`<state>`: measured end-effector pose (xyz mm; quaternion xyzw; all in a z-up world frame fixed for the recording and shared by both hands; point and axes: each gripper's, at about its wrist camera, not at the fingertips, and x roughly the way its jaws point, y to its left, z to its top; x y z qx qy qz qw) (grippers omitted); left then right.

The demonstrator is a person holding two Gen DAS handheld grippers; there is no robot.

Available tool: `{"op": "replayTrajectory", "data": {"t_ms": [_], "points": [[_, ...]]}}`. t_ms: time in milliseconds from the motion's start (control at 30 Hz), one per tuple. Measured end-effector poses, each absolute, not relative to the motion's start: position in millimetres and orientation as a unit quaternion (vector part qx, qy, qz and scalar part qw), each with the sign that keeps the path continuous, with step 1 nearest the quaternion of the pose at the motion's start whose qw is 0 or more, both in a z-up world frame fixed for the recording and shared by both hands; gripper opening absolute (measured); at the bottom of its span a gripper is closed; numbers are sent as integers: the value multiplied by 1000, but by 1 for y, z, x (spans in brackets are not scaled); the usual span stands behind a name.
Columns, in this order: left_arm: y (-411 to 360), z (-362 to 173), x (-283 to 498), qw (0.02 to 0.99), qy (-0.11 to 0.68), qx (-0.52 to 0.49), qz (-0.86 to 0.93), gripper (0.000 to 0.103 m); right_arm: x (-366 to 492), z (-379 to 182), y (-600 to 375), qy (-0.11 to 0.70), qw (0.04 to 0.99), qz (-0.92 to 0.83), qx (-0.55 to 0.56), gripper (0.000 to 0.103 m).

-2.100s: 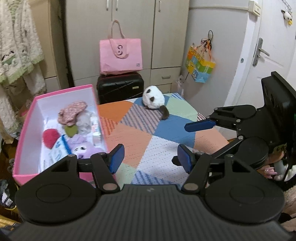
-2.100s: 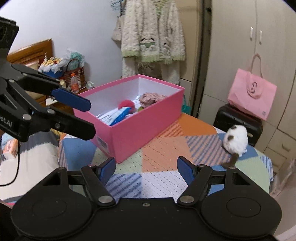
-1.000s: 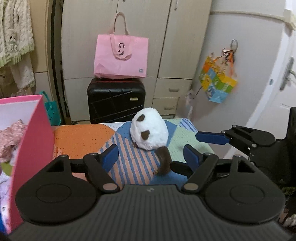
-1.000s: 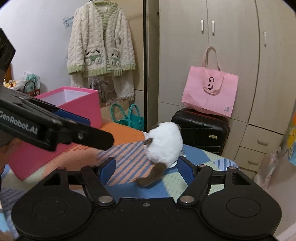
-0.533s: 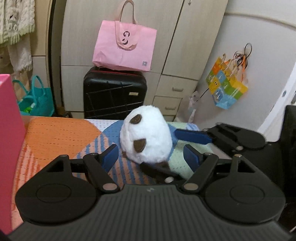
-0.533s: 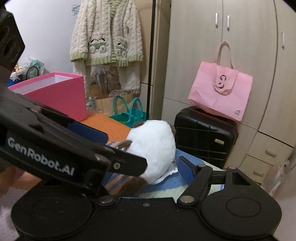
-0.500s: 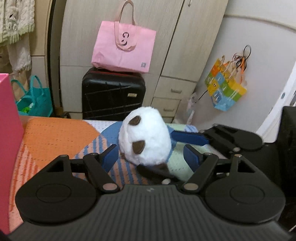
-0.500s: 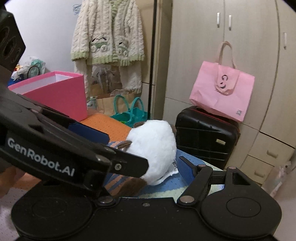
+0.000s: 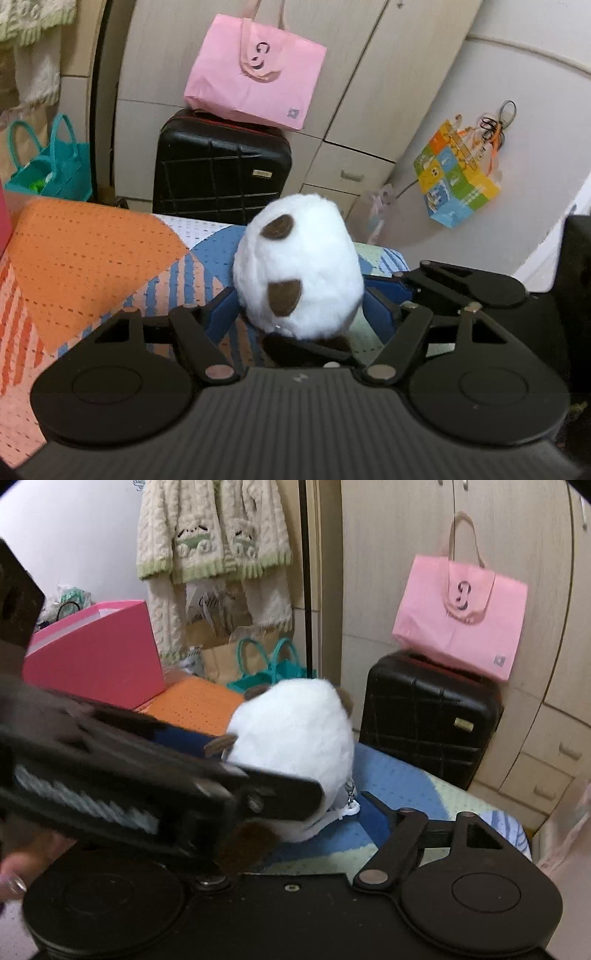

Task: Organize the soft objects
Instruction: 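Close the left gripper on the panda plush and lift it, then carry the panda plush in the left gripper over the pink box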

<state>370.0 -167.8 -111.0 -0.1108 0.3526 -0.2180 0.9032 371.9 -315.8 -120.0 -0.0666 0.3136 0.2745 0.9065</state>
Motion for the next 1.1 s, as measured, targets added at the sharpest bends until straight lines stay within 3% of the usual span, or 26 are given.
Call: {"op": "replayTrajectory", "data": {"t_ms": [67,200,1100], "points": [[-168,-111,369,905,353,-101,-216,63,368,-120,-315,303,909,274,-77,69],[-168,-105,362,905,351,-93,-223,60,361,-118,-318,288,915,275,-71,59],[-167,-58,240,914,323,-4,-248,60,230,-84,-306,200,948,237,-79,59]]}}
